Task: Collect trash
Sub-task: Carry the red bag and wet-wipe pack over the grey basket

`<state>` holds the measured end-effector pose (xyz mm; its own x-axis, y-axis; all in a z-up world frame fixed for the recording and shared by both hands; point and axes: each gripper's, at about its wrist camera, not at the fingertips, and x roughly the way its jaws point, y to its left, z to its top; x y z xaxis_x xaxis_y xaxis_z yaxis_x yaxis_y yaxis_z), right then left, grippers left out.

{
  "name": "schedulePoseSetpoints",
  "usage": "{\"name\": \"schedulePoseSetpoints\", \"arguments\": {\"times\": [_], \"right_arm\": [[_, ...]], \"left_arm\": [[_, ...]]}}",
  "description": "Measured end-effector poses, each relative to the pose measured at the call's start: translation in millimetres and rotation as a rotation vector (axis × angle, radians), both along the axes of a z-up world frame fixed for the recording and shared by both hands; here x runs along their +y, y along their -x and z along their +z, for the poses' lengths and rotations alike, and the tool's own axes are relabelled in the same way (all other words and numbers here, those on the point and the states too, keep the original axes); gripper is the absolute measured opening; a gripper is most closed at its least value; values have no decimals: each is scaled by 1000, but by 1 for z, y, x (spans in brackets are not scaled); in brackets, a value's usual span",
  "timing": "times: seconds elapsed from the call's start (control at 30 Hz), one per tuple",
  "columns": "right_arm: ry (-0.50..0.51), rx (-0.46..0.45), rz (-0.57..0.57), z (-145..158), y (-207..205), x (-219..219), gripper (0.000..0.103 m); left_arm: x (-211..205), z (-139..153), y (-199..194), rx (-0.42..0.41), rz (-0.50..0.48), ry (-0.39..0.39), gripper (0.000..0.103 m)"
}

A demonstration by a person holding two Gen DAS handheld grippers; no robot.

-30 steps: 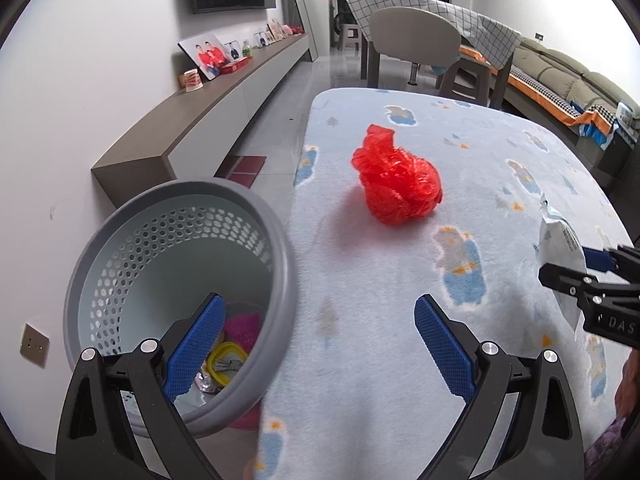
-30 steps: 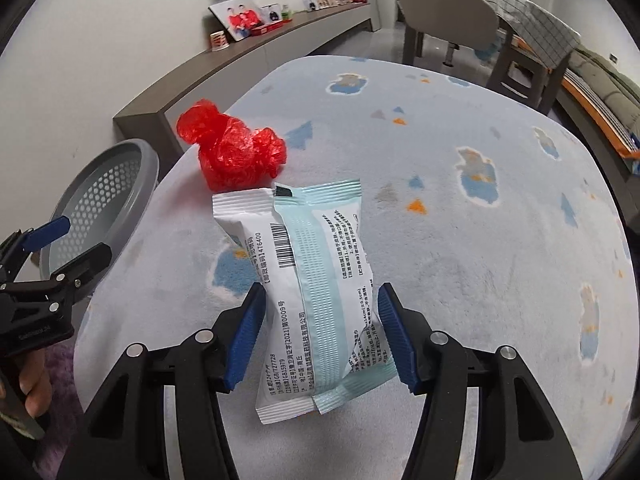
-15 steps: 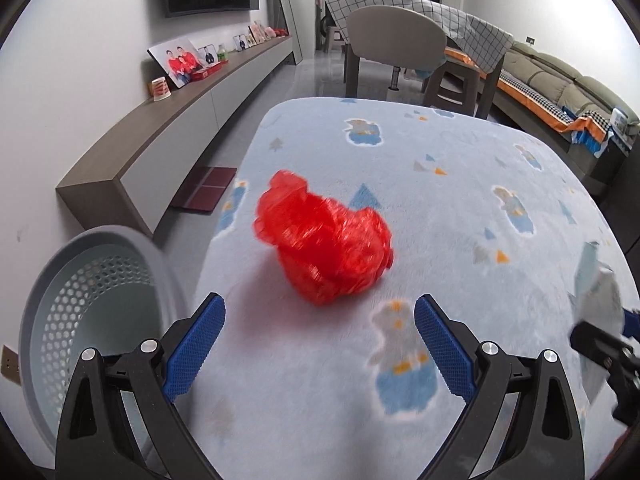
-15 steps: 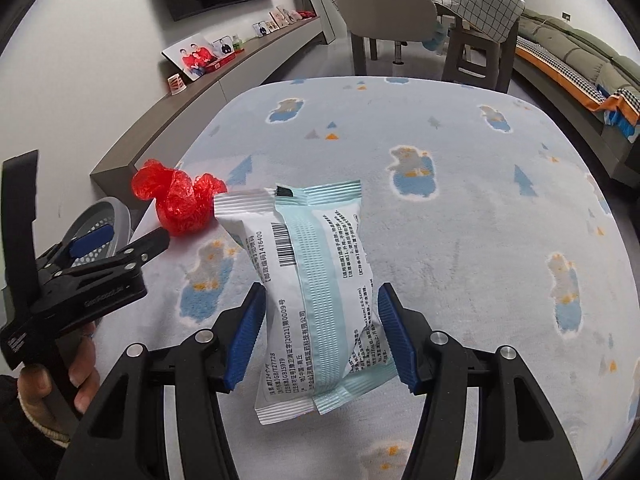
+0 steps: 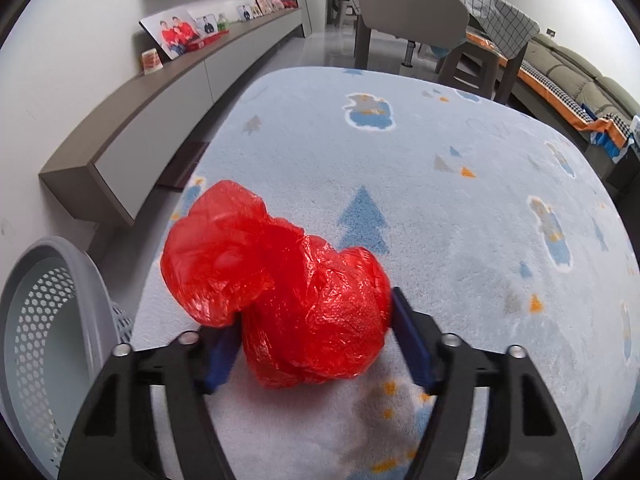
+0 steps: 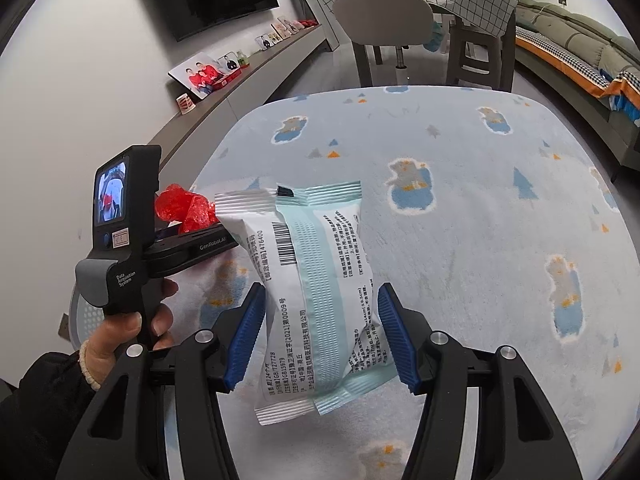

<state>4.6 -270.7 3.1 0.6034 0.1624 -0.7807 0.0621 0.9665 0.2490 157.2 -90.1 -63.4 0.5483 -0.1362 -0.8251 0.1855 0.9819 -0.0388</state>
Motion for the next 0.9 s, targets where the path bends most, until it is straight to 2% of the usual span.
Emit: {"name": "schedulePoseSetpoints", "arguments": {"times": [0.13, 0.27, 0.5, 0.7, 0.9], "right_arm": [[6, 10, -3, -3, -1, 0, 56], [25, 20, 7, -8, -4, 4, 56], [37, 45, 21, -15, -7, 21, 56], [90, -14, 92, 6, -7, 70, 56], [53, -62, 200, 21, -24, 142, 56]], "left_arm": [[6, 7, 14, -19, -8, 0, 53], [20, 20, 44, -59, -14, -22, 52], [65, 61, 99, -143, -12, -26, 52], [117, 85, 133, -200, 42, -53, 52], [176, 90, 145, -233, 131, -94, 52]]}}
